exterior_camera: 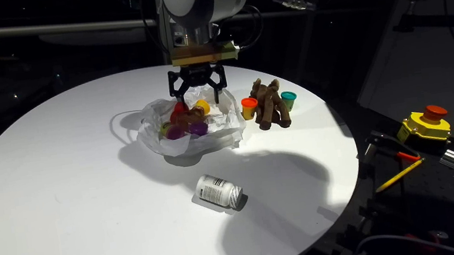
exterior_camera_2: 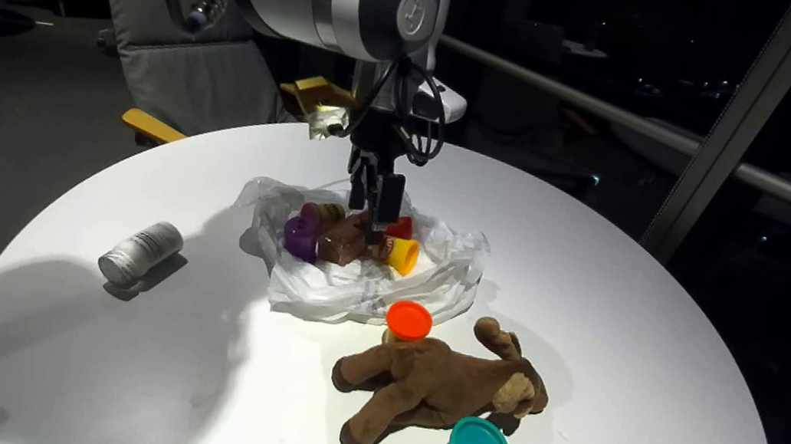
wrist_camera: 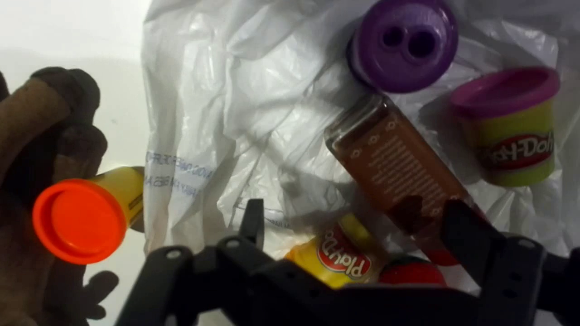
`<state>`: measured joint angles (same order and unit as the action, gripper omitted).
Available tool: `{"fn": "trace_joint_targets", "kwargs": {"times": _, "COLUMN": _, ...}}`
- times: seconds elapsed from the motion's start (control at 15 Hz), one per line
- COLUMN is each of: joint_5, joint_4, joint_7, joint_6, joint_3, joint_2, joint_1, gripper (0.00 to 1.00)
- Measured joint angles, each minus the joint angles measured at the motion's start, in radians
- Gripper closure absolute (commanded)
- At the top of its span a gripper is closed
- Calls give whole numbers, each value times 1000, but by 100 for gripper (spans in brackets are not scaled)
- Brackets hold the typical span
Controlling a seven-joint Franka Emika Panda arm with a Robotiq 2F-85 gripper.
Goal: Remove the things from the plastic and put them on the table
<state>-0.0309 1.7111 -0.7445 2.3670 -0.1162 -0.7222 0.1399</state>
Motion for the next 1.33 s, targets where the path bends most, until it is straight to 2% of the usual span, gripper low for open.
{"fn": "trace_joint_targets", "kwargs": {"times": 0.6, "joint_5": -2, "joint_4": -101, "joint_7": -384, "joint_6": 36, "joint_3": -71, "joint_2": -95, "joint_1": -1, "gripper": 0}}
{"fn": "trace_joint_targets", "kwargs": {"times": 1.0, "joint_5": -13, "joint_4": -127, "joint_7": -505, "joint_6": 35, "joint_3": -67, "joint_2": -132, "joint_1": -5, "gripper": 0}}
{"fn": "trace_joint_targets", "kwargs": {"times": 1.07, "joint_5": -16, "joint_4": -130, "joint_7": -513, "joint_6": 34, "joint_3": -66, "joint_2": -135, "joint_1": -5, "gripper": 4}}
{"fn": "trace_joint_targets", "kwargs": {"times": 1.13, "joint_5": -18, "joint_4": -134, "joint_7": -523, "joint_6": 34, "joint_3": -65, "joint_2": -138, "joint_1": -5, "gripper": 27}}
{"fn": "trace_joint_targets", "kwargs": {"times": 1.27, "joint_5": -20, "joint_4": -137, "joint_7": -538, "joint_6": 33, "joint_3": -65, "joint_2": -142, "joint_1": -6, "gripper": 31}}
{"fn": "trace_joint_targets", "kwargs": {"times": 1.33, "joint_5": -21, "joint_4": -137, "joint_7": -544, "joint_6": 33, "joint_3": -65, "joint_2": -142, "joint_1": -7, "gripper": 40}}
